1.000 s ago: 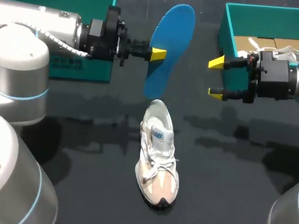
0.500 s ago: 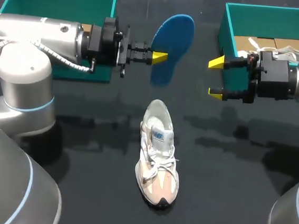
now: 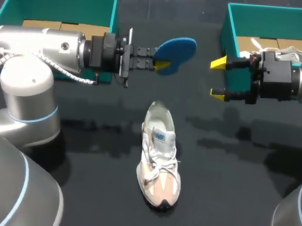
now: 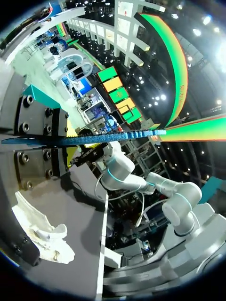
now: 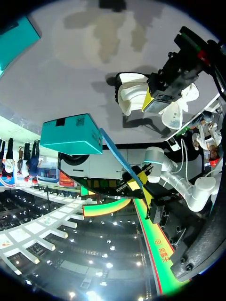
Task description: Take the shoe out of the shoebox, open the shoe tongue, remove and reinsert the insole, then place the shoe into the shoebox
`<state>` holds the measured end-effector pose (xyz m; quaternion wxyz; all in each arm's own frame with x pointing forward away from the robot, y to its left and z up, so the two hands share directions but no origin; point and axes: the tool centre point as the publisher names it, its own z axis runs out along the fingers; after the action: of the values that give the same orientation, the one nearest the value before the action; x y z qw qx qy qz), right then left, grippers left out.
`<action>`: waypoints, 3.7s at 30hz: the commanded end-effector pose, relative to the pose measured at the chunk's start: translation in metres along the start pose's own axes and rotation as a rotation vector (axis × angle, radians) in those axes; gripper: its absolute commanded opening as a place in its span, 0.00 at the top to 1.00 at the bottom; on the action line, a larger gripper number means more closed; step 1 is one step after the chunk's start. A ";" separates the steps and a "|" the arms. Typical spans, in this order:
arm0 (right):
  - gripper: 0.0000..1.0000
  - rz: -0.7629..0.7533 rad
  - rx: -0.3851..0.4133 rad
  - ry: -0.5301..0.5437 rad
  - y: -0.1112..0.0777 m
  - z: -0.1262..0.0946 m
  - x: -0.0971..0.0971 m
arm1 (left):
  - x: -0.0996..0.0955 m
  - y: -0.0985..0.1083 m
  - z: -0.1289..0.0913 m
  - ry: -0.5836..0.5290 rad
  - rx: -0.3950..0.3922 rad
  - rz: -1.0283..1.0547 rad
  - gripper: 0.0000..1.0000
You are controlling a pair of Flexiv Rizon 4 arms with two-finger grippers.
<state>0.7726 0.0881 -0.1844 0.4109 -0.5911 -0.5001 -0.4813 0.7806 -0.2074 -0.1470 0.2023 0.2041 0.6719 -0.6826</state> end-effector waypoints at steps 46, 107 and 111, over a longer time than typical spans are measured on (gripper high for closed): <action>0.00 0.002 0.050 0.103 -0.015 0.021 0.005 | 0.018 0.052 0.021 0.035 0.077 1.091 1.00; 0.81 -0.156 0.219 0.069 -0.032 0.077 0.001 | 0.005 0.061 0.031 0.059 0.079 1.134 1.00; 0.93 -0.142 0.210 0.073 -0.030 0.076 0.000 | 0.005 0.061 0.031 0.059 0.081 1.136 1.00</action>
<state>0.7548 0.1655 -0.1980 0.4534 -0.4889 -0.5739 -0.4755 0.8100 -0.2386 -0.1996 0.5098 0.5597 0.4367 -0.4859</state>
